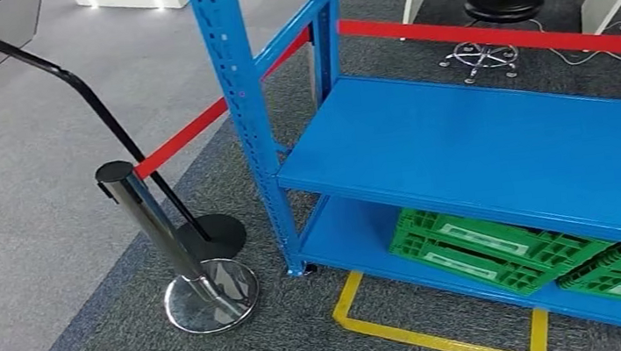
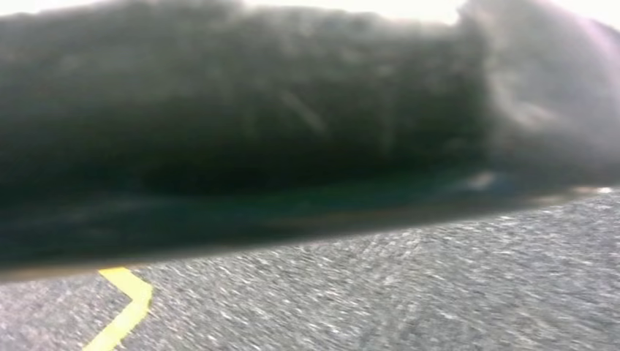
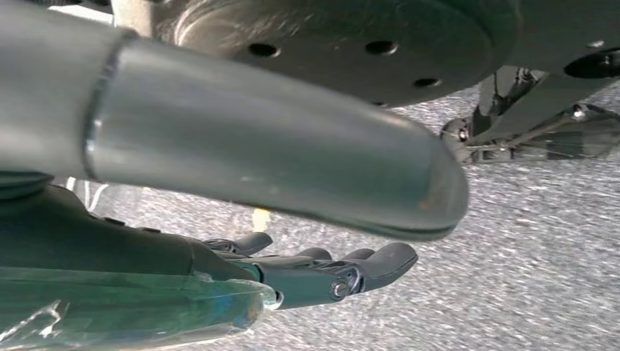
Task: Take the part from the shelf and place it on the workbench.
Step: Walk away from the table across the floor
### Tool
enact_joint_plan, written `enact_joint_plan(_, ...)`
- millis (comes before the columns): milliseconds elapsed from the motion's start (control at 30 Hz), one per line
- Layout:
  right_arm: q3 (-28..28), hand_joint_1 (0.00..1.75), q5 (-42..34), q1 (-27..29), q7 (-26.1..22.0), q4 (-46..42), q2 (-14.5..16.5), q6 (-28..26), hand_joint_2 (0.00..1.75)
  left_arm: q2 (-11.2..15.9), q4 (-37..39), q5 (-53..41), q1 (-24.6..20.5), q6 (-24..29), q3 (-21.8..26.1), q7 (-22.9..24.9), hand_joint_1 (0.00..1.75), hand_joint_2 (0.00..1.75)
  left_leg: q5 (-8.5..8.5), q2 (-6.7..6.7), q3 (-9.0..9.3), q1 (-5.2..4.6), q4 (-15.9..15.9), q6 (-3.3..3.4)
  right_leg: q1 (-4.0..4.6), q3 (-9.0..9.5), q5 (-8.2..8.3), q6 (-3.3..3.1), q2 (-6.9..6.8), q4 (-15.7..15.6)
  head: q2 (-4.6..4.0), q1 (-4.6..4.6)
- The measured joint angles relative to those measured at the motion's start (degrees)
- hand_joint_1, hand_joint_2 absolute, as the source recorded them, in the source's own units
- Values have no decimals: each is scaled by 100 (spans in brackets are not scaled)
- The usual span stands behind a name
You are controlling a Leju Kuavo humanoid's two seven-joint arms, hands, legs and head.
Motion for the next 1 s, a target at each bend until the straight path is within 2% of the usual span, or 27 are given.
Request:
enact_joint_plan(67, -79, 0, 74, 11, -18, -1, 7, 6, 0, 2, 3, 75, -12, -11, -13, 1, 0, 0, -23, 58, 38, 21, 4, -69, 3, -1, 15, -75, 117, 4, 0, -19)
enact_joint_plan(133, -160, 0, 153, 22, -11, -18, 20, 37, 0, 6, 8, 127, -16, -12, -36, 1, 0, 0, -198, -139, -11, 50, 195, -137, -15, 27, 44, -145, 229, -10, 0, -38)
enact_joint_plan(200, -226, 0, 225, 24, 1, -44, 28, 73, 0, 12, 21, 173, -11, -9, -49, 7, 0, 0, -583, -435, -277, 62, 834, -172, -20, 32, 63, -191, 352, -14, 0, -62)
enact_joint_plan(233, -256, 0, 253, 25, 5, -52, 30, 82, 0, 13, 29, 198, -4, -4, -56, 16, 0, 0, -762, -500, -459, 62, 1234, -174, -13, 30, 64, -203, 423, -14, 0, -65)
enact_joint_plan(267, -291, 0, 284, 24, 8, -56, 30, 91, 0, 14, 36, 224, 3, 1, -70, 28, 0, 0, -850, -525, -606, 61, 1536, -171, -5, 33, 63, -209, 500, -13, 0, -65)
enact_joint_plan(300, -332, 0, 316, 24, 9, -57, 30, 97, 0, 15, 40, 257, 12, 5, -93, 47, 0, 0, -822, -536, -682, 59, 1665, -160, 2, 40, 62, -212, 582, -12, 0, -69)
enact_joint_plan(333, -374, 0, 354, 22, 9, -59, 31, 102, 0, 15, 42, 294, 20, 9, -123, 69, 0, 0, -665, -554, -657, 58, 1558, -139, 8, 52, 62, -212, 667, -12, 0, -70)
enact_joint_plan(367, -418, 0, 395, 18, 8, -60, 34, 107, 0, 15, 42, 332, 29, 12, -158, 91, 0, 0, -428, -608, -546, 57, 1258, -110, 11, 66, 61, -210, 755, -11, 0, -72)
enact_joint_plan(433, -494, 0, 470, 2, -2, -62, 43, 113, 0, 17, 42, 418, 54, 25, -231, 137, 0, 0, -17, -876, -268, 62, 523, -36, 17, 64, 52, -193, 914, 0, 0, -72)
enact_joint_plan(467, -528, 0, 504, -8, -9, -63, 48, 117, 0, 18, 42, 458, 67, 36, -267, 157, 0, 0, 59, -989, -172, 64, 273, -13, 17, 46, 49, -171, 985, 11, 0, -74)
enact_joint_plan(500, -563, 0, 533, -14, -19, -65, 50, 120, 0, 18, 42, 497, 77, 46, -304, 180, 0, 0, 63, -1056, -130, 62, 152, 4, 11, 17, 52, -140, 1046, 17, 0, -73)
enact_joint_plan(567, -644, 0, 581, -13, -33, -68, 51, 122, 0, 11, 42, 551, 88, 64, -387, 211, 0, 0, 41, -978, -103, 62, 73, 34, -7, -49, 63, -58, 1145, 12, 0, -76)
enact_joint_plan(600, -686, 0, 596, -9, -37, -69, 51, 123, 0, 8, 41, 569, 91, 69, -431, 220, 0, 0, 56, -915, -93, 66, 41, 63, -9, -83, 41, -24, 1077, 35, 0, -73)
enact_joint_plan(633, -720, 0, 607, -11, -41, -71, 50, 123, 0, 4, 40, 582, 97, 71, -469, 222, 0, 0, 70, -844, -80, 73, 9, 98, -8, -150, -41, 6, 941, 145, 0, -51)
enact_joint_plan(700, -765, 0, 620, -34, -52, -77, 48, 126, 0, 1, 40, 609, 125, 68, -526, 227, 0, 0, 76, -676, -64, 69, -23, 145, -4, -440, -384, 55, 587, 729, 0, -6)
enact_joint_plan(733, -779, 0, 623, -46, -58, -79, 48, 127, 0, 1, 40, 630, 144, 65, -545, 229, 0, 0, 69, -592, -64, 62, -22, 158, -11, -643, -577, 81, 497, 1129, 0, 15)
enact_joint_plan(767, -791, 0, 626, -51, -62, -81, 48, 128, 0, 0, 40, 658, 158, 62, -560, 231, 0, 0, 62, -517, -63, 56, -20, 158, -17, -808, -699, 102, 463, 1460, 0, 15)
enact_joint_plan(800, -807, 0, 629, -51, -64, -83, 48, 129, 0, -1, 40, 703, 163, 50, -569, 233, 0, 0, 55, -455, -61, 52, -18, 156, -22, -888, -717, 117, 449, 1622, 0, 13)
enact_joint_plan(833, -821, 0, 633, -48, -65, -85, 48, 130, 0, -1, 40, 756, 160, 28, -575, 234, 0, 0, 47, -413, -53, 52, -17, 147, -26, -841, -615, 125, 438, 1546, 0, 15)
enact_joint_plan(867, -836, 0, 641, -46, -65, -87, 48, 131, 0, -1, 40, 820, 154, 1, -581, 234, 0, 0, 38, -383, -40, 53, -17, 133, -32, -682, -434, 126, 422, 1261, 0, 15)
enact_joint_plan(933, -857, 0, 655, -47, -65, -92, 48, 133, 0, 0, 40, 955, 144, -62, -594, 233, 0, 0, 13, -350, -6, 40, -9, 91, -35, -225, -92, 101, 352, 447, 0, 17)
enact_joint_plan(967, -866, 0, 662, -50, -67, -94, 48, 133, 0, 1, 40, 1014, 142, -91, -599, 232, 0, 0, -1, -345, 6, 27, -1, 62, -31, -72, -12, 64, 329, 174, 0, 12)
enact_joint_plan(1000, -875, 0, 666, -52, -70, -96, 48, 133, 0, 2, 40, 1068, 142, -118, -602, 230, 0, 0, -9, -343, 12, 16, 6, 33, -23, 17, 8, 23, 313, 35, 0, 5)
